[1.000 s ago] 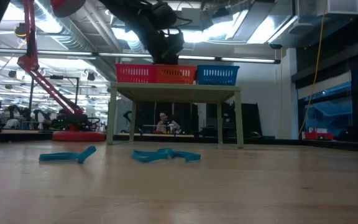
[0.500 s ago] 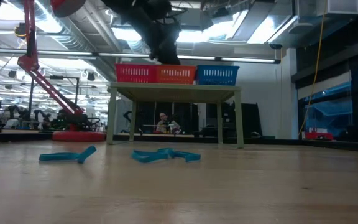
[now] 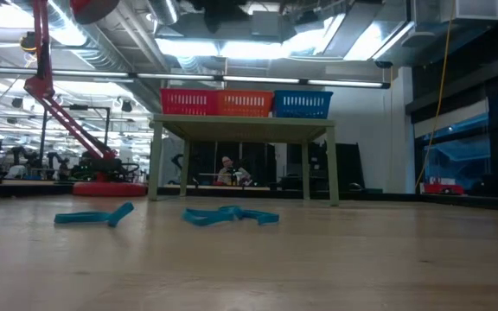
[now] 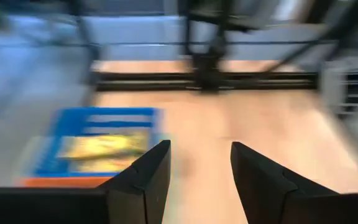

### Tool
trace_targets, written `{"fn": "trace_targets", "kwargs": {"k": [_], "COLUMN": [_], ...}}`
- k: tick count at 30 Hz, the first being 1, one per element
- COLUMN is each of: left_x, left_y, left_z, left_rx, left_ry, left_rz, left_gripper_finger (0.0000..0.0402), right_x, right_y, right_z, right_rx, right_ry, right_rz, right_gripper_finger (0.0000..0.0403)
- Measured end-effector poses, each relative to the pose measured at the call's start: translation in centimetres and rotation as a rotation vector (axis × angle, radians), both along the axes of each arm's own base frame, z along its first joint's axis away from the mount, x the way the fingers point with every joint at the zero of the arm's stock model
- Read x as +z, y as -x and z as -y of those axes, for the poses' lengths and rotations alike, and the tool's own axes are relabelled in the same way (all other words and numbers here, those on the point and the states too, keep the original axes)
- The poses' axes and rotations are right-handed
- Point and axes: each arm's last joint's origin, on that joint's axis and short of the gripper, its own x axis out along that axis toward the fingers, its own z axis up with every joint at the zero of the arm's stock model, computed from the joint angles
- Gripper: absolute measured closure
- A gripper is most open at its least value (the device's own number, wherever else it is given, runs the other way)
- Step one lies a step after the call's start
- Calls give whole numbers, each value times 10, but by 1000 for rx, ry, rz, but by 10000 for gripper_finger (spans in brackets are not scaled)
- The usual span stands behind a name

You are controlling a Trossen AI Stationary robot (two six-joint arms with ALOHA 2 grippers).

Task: Pick & Place Office Desk Supplies
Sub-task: Put the blue rubber band into the orange bin on the shelf

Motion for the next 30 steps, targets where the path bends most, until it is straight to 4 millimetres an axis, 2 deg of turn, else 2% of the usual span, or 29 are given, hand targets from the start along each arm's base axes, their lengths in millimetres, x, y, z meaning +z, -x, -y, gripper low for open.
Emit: {"fn": "trace_targets", "kwargs": {"k": [2, 5, 11, 16, 19, 22, 27, 30], "left_x": [2, -5, -34, -71, -101, -126, -171, -188], "left_y": [6, 12, 15, 8, 7, 3, 3, 3], "left_z": [13, 36, 94, 135, 161, 181, 203, 208], "left_rx": [-85, -154, -331, -422, -431, -434, -434, -425], "left_ry": [90, 173, 84, 46, -7, -43, 23, 44], "left_rz": [-20, -143, -456, -573, -628, -591, -583, -554], "left_gripper_finger": [237, 241, 240, 240, 240, 240, 240, 240], "right_x": [0, 0, 0, 0, 0, 0, 0, 0], "right_y": [0, 0, 0, 0, 0, 0, -1, -1], "right_z": [0, 0, 0, 0, 0, 0, -1, -1], "right_rx": [2, -3, -2, -4, -3, -4, 9, 12], "right_ry": [6, 12, 13, 0, -11, -16, -32, -37], "right_rz": [-4, -1, -2, 5, 8, 12, 5, 6], "right_gripper_finger": [270, 270, 270, 270, 270, 270, 270, 270]}}
